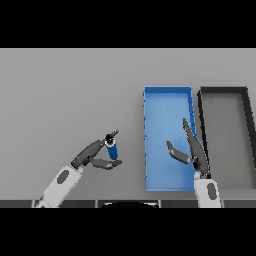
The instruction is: Pick up the blue pipe and place it into the blue bin.
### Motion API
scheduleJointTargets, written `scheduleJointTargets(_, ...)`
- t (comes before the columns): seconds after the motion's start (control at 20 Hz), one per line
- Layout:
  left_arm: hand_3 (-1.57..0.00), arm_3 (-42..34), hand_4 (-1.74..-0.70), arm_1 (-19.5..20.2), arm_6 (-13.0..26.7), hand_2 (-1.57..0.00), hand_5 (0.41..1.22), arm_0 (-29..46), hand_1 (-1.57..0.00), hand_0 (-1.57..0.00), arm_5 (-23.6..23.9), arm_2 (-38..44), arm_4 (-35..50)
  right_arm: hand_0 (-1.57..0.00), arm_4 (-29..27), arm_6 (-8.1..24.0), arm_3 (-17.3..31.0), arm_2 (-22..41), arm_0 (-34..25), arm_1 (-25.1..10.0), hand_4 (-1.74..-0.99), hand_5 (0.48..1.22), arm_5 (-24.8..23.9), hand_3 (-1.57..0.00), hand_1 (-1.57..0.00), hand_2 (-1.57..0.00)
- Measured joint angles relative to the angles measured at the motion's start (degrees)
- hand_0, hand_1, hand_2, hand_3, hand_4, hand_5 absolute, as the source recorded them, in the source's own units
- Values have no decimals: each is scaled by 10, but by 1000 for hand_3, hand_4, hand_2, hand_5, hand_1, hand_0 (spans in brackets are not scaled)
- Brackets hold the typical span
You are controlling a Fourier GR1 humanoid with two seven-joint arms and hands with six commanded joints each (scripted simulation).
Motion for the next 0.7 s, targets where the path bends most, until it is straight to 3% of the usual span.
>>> scheduleJointTargets(0.1, 1, 14, -1160, -9, -5, 1, 491, -11, 1, 1, 7, -4, -13, 1, 2, -2, -3, 5, 6, 5, -1323, 665, 1, 1, 1, 1)
scheduleJointTargets(0.25, -17, 31, -1215, -36, -9, -24, 536, -20, 1, 1, 0, -4, 2, 1, -5, -11, -2, -2, 11, -3, -1321, 664, 5, 1, 1, 1)
scheduleJointTargets(0.35, -197, 39, -1275, -54, -16, -208, 607, -22, -89, -3, -7, -3, 16, 1, -3, -2, -5, 0, 7, 1, -1320, 664, 2, 1, 1, 1)
scheduleJointTargets(0.4, -472, 46, -1306, -59, -9, -390, 730, -30, -246, -93, -6, 1, 20, 1, -6, 4, 2, -3, 1, 0, -1319, 663, 3, 1, 1, 1)
scheduleJointTargets(0.45, -692, 54, -1389, -68, -6, -626, 828, -28, -501, -340, -9, 2, 27, 1, -4, -4, -3, -1, 6, 1, -1322, 666, 3, 1, 1, 1)
scheduleJointTargets(0.55, -979, 56, -1509, -78, -21, -966, 969, -18, -886, -783, -14, 7, 43, 1, -1, -2, 4, 0, 2, 0, -1313, 665, 3, 1, 1, 1)
scheduleJointTargets(0.7, -1250, 51, -1617, -87, -29, -1261, 1092, -13, -1220, -1168, -16, 1, 37, 1, 0, -3, 6, -4, 2, -5, -1307, 666, 2, 1, 1, 1)
